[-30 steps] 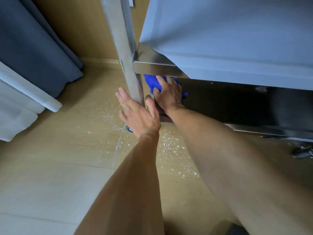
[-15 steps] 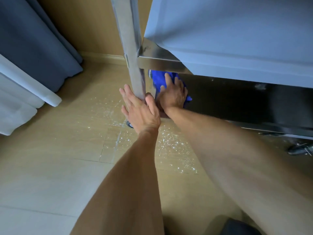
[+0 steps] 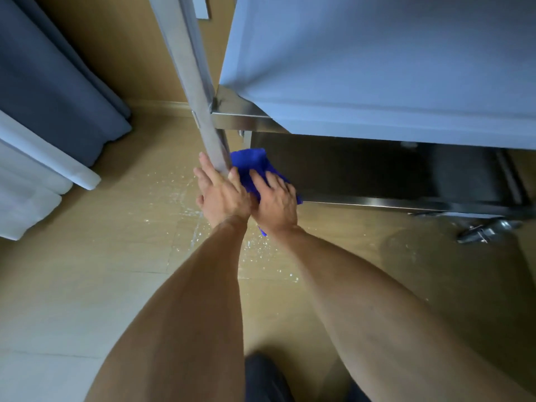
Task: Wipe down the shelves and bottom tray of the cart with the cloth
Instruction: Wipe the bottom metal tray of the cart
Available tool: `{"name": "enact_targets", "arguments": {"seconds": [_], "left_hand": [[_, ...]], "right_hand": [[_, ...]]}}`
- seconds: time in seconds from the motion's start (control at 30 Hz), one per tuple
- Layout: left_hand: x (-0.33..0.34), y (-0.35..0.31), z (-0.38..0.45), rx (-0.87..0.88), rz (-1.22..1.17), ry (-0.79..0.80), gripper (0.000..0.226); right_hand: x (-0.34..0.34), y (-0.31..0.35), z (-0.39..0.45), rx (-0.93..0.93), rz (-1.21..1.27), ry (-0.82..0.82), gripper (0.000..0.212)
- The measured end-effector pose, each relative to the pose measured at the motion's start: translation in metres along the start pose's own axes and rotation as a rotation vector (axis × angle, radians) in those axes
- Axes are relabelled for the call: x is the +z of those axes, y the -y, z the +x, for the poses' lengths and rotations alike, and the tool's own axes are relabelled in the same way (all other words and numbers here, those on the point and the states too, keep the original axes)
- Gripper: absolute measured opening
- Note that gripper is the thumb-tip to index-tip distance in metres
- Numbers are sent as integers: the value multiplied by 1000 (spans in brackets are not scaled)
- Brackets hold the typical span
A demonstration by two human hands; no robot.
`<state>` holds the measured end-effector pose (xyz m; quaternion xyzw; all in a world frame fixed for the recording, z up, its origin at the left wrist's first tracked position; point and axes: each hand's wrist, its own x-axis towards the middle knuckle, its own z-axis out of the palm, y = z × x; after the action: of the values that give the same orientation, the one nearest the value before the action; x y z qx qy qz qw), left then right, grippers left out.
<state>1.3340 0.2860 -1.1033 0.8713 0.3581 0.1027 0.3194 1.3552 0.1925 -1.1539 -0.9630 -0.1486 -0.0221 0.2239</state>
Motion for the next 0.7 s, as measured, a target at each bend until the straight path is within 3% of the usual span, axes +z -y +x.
{"name": "enact_targets", "arguments": {"seconds": [0.17,0.37,0.47,0.57,0.7], "left_hand": [[-11,-21,-23,-201,67,53,72],[-19,-29,-33,-89,-18,-21,52],[-15,-19,-26,-53,-69,-80,53],[-7,-10,-18,-68,-98,-93,43],[-9,4,-11,59,-91,-105,43]], "right_hand": [[-32,-55,-19,162,-138,-16,53],[-90,-191,-35,559,-157,-190,62],[-107,-211,-34,739,-163,-224,70],[-95,-185,-19,717,-177,-160,62],[-62,-129,32,520,-152,-16,61]]}}
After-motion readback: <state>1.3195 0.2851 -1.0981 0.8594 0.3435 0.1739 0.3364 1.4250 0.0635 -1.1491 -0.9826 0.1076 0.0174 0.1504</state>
